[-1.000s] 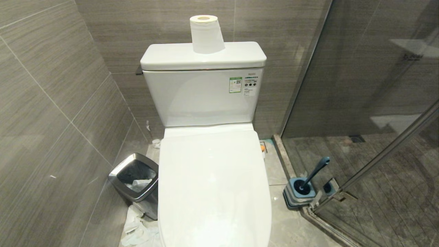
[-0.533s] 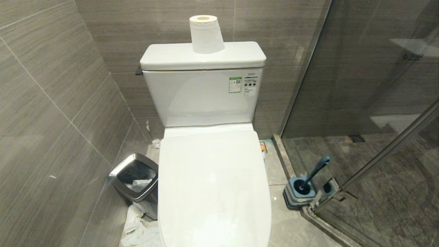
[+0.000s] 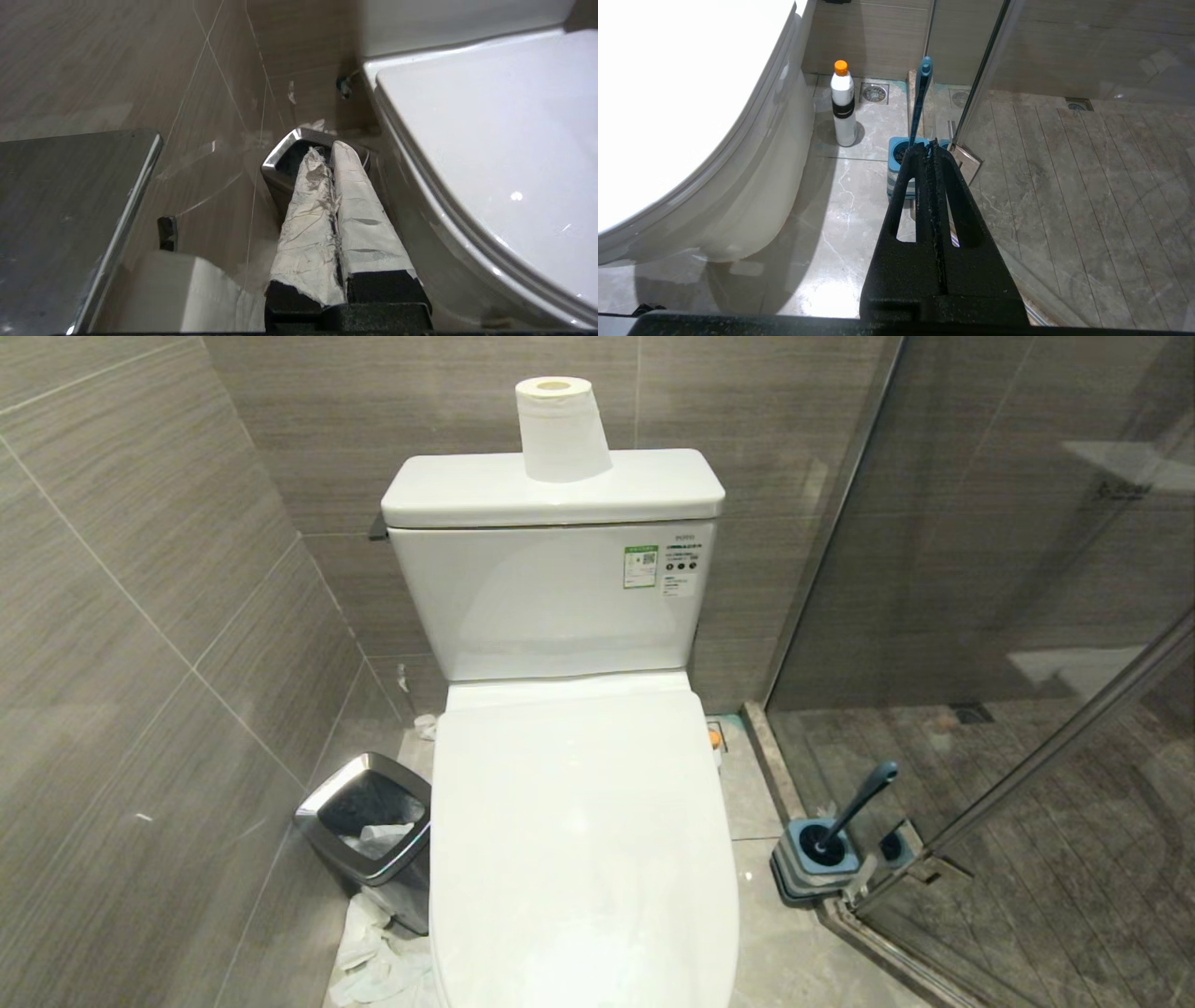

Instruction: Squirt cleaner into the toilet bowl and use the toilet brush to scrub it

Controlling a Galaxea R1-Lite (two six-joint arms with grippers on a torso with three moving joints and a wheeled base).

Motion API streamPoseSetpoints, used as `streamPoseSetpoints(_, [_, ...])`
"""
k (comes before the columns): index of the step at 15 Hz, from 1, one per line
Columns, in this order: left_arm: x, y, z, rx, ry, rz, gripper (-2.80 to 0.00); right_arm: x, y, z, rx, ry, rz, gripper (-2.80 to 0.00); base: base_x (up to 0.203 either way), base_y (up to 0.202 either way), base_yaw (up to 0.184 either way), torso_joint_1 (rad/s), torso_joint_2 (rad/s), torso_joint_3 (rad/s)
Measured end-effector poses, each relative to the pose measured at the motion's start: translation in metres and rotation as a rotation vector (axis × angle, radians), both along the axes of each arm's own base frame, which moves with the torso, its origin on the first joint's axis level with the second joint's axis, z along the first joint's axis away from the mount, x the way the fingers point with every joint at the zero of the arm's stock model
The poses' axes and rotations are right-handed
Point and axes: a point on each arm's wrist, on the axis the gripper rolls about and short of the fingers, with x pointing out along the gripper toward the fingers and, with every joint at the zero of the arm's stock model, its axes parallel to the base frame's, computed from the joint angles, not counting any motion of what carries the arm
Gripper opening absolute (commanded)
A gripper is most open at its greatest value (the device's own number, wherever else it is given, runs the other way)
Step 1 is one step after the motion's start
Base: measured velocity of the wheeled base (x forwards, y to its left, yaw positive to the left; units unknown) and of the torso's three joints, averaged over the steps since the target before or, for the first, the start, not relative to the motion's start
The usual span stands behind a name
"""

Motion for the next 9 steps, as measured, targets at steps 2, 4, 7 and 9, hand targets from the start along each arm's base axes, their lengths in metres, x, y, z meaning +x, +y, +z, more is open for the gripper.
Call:
streamPoseSetpoints(2, [0.002, -0.001, -0.009, -0.003, 0.043, -0.052, -2.8, 0.0, 0.0, 0.0, 0.0, 0.0, 0.0, -2.8, 0.0, 0.0, 0.0, 0.0, 0.0, 0.0])
streamPoseSetpoints(4, [0.003, -0.002, -0.017, -0.001, 0.117, -0.089, -2.8, 0.0, 0.0, 0.0, 0.0, 0.0, 0.0, -2.8, 0.0, 0.0, 0.0, 0.0, 0.0, 0.0])
streamPoseSetpoints(7, [0.004, -0.002, -0.02, -0.01, 0.139, -0.095, -2.8, 0.0, 0.0, 0.0, 0.0, 0.0, 0.0, -2.8, 0.0, 0.0, 0.0, 0.0, 0.0, 0.0])
streamPoseSetpoints(9, [0.004, -0.002, -0.02, -0.015, 0.139, -0.094, -2.8, 0.0, 0.0, 0.0, 0.0, 0.0, 0.0, -2.8, 0.0, 0.0, 0.0, 0.0, 0.0, 0.0])
